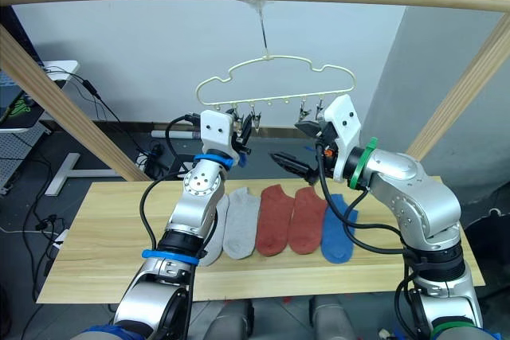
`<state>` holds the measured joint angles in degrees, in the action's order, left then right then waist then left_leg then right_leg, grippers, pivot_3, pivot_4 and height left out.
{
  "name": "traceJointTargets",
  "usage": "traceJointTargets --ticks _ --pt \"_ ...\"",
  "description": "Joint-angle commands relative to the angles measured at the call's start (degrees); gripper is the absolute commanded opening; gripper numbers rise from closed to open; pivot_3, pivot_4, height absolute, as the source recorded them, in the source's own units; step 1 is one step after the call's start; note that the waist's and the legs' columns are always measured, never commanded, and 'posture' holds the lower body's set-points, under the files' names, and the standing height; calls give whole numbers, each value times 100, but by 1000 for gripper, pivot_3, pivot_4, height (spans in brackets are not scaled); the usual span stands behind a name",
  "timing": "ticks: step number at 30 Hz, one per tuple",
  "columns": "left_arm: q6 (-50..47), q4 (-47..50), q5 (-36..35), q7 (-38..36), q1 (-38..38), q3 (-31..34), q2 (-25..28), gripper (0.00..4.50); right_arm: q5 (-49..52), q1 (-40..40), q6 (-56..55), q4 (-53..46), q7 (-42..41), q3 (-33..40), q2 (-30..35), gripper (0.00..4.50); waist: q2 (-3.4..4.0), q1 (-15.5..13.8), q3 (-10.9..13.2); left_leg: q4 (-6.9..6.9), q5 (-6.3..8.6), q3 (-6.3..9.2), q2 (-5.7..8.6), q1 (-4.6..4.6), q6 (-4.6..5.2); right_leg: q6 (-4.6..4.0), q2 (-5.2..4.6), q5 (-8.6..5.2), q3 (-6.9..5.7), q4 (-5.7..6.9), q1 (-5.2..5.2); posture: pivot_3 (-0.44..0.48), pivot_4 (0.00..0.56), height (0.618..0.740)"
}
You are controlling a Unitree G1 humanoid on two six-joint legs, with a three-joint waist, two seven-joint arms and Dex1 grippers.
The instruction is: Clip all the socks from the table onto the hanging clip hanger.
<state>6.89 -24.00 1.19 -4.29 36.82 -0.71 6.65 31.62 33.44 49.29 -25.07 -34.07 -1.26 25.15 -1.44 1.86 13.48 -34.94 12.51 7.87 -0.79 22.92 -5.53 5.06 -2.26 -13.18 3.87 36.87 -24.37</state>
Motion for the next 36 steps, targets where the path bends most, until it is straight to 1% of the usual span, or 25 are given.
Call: traceJointTargets --ticks 1,6,8,12,14,21,23,25,27,29,32,36 --pt "145 156 31 29 117 27 -15 2076 110 131 -84 -191 35 146 26 4500 0 0 0 0 0 0 0 0 0 0 0 0 0 0 0 -14 189 740" --pt "168 132 25 13 143 25 -31 2076 185 112 -25 -202 103 177 9 4500 0 0 0 0 0 0 0 0 0 -1 0 1 0 1 0 -16 192 740" --pt "197 133 12 -11 138 27 -29 1711 202 110 -28 -203 128 167 17 4500 0 1 0 -1 0 0 0 0 0 -2 0 2 0 2 0 -16 192 740" --pt "228 109 4 -15 169 44 -22 600 224 109 -42 -166 179 164 18 4500 0 0 0 -1 0 0 0 0 0 -3 0 2 0 2 0 -16 192 740" --pt "232 103 5 -18 185 52 -8 231 236 109 -41 -160 198 156 11 4500 0 1 0 -1 0 0 0 -1 0 -4 0 2 0 2 0 -16 192 740" --pt "203 176 12 -27 174 56 17 222 204 82 -34 -152 231 83 3 4500 0 1 0 -2 0 0 0 -1 0 -8 0 5 0 3 0 -17 193 740" --pt "9 265 -9 -130 153 25 55 222 -77 -160 -27 -32 301 -192 74 4500 0 0 0 -2 0 0 0 -1 1 -10 0 6 0 3 0 -9 199 740" --pt "-237 461 -149 -362 82 39 118 222 -598 -693 -179 283 482 -568 198 4500 -3 0 -3 -1 0 1 0 -3 1 -10 0 6 -1 3 3 -2 199 740" --pt "-405 664 -274 -552 -1 84 200 222 -1075 -1143 -663 694 424 -875 352 4500 -3 -11 -3 -1 0 1 0 -4 1 -10 0 6 -1 2 5 4 204 740" --pt "-595 839 -375 -661 -86 149 286 222 -1371 -1376 -1002 1250 474 -962 323 4500 -3 -4 -2 -2 0 -3 3 -2 0 -10 -3 6 4 2 3 4 204 740" --pt "-826 1035 -499 -802 -185 200 345 222 -1775 -1468 -1383 2064 695 -968 189 4500 -2 20 -2 -5 -1 -7 2 -9 2 -4 -2 7 7 6 4 22 204 740" --pt "-1042 1304 -558 -975 -406 172 397 222 -2096 -1426 -1858 3314 518 -1051 114 4500 -2 15 -2 -5 -4 -5 -1 -26 4 6 2 3 5 12 19 28 204 740"
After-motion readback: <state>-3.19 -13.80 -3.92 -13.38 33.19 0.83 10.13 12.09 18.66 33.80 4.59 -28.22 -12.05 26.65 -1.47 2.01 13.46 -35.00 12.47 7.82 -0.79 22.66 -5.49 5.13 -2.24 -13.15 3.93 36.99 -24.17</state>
